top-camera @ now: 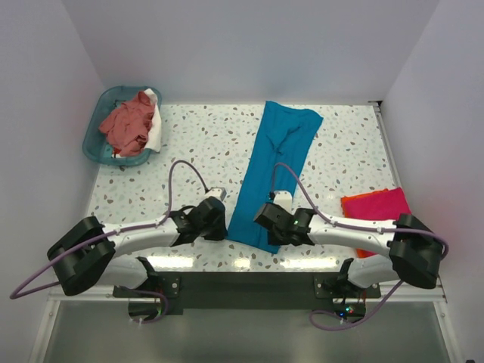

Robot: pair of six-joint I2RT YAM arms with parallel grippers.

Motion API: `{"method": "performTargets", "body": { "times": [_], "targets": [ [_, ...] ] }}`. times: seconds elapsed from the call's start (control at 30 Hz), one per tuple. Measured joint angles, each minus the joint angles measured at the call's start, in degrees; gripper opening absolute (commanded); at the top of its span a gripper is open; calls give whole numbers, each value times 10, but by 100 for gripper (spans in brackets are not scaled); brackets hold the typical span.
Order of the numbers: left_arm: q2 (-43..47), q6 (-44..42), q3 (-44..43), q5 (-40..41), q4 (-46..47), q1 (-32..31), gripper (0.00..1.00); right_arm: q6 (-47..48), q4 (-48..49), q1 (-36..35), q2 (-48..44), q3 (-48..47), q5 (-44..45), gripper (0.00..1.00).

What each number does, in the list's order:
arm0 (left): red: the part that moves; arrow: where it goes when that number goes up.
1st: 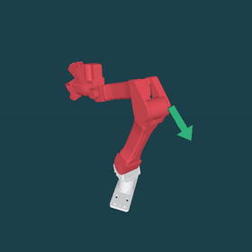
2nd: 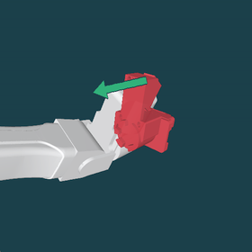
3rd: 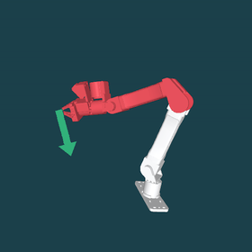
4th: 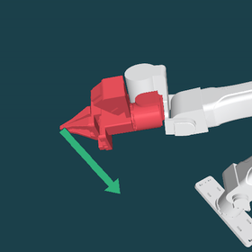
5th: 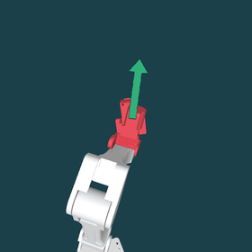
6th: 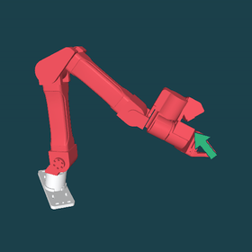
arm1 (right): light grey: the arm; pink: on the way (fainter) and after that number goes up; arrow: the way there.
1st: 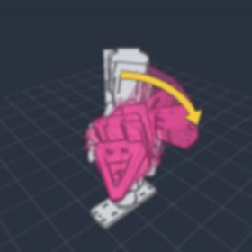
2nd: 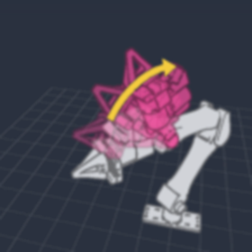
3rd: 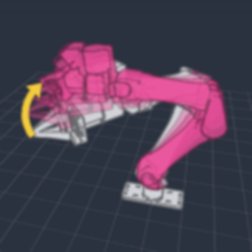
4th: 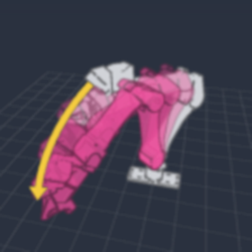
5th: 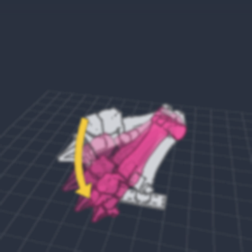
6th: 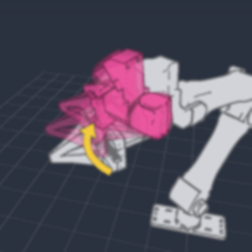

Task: Fold and stack the t-shirts
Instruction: Fold the tshirt

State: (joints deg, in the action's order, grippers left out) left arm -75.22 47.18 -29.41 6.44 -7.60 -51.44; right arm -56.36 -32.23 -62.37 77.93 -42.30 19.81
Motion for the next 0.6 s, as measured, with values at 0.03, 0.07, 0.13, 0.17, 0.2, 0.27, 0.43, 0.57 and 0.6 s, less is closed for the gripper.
{"method": "performTargets", "body": {
  "times": [0.03, 0.07, 0.13, 0.17, 0.2, 0.27, 0.43, 0.57, 0.6],
  "targets": [
    [4, -4, -2, 2, -13, 0, 25, 1, -10, 0, -7, -8, 7, 29],
    [9, -9, -6, 5, -29, 0, 27, 5, -19, 0, -12, -19, 16, 30],
    [22, -19, -16, 14, -59, 0, 31, 16, -30, 7, -14, -47, 33, 31],
    [30, -22, -23, 19, -72, 0, 32, 26, -35, 15, -12, -64, 34, 31],
    [39, -27, -30, 23, -82, 0, 34, 38, -37, 28, -9, -82, 35, 31],
    [55, -39, -48, 26, -94, 0, 35, 63, -32, 70, 4, -116, 31, 30],
    [51, -61, -103, 16, -89, 0, 35, 143, -10, 224, 108, -246, 8, 30],
    [6, -63, -126, -1, -62, -1, 34, 193, -9, 279, 230, -384, 3, 31],
    [-10, -63, -128, -7, -55, -2, 34, 203, -10, 287, 261, -418, 3, 31]
  ]
}}
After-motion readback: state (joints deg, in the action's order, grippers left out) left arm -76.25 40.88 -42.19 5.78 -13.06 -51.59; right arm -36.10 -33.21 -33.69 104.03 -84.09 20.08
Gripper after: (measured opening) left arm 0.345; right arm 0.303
